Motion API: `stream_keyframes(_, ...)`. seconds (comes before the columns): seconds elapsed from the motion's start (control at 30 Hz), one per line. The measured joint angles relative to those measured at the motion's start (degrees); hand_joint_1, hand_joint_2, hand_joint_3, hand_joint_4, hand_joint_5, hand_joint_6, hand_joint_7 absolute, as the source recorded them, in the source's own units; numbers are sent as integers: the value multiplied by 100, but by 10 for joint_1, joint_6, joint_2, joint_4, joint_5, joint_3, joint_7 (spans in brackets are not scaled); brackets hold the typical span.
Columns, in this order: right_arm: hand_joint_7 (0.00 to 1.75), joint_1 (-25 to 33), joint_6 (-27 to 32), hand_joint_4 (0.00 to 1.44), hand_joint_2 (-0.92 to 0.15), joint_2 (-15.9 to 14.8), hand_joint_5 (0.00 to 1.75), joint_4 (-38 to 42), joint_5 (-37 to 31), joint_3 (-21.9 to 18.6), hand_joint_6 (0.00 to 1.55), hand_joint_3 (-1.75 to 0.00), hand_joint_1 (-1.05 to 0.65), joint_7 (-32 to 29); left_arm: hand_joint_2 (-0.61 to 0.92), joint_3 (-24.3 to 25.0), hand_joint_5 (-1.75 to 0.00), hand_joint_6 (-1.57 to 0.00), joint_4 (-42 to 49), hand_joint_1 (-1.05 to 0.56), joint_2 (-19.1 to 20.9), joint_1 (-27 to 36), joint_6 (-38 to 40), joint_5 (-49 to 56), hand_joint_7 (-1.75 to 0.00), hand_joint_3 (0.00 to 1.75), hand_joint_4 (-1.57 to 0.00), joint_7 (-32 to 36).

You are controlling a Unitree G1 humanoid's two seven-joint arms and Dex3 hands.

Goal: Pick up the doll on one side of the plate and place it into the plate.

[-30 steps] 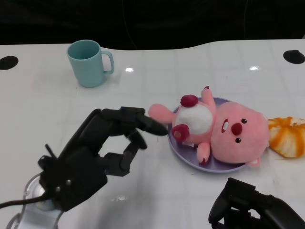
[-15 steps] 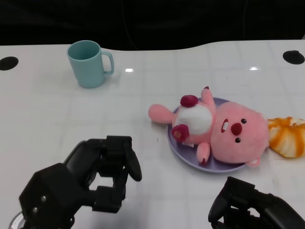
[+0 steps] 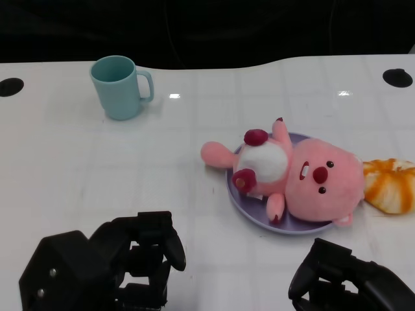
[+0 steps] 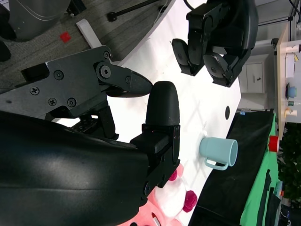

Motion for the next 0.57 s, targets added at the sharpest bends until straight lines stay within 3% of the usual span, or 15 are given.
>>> stream_keyframes(0.27, 168, -5, -8, 66, -81, 0, 175, 7, 1, -2, 45, -72, -22, 4, 41, 0, -175, -86, 7, 2, -1, 0, 2, 0, -159, 145, -91, 0)
stream_keyframes(0.57, 167, -10, -18, 67, -81, 0, 175, 18, -1, -3, 45, -71, -20, 4, 40, 4, -175, -85, 53, -1, -1, -3, -51, -10, -159, 145, -92, -6)
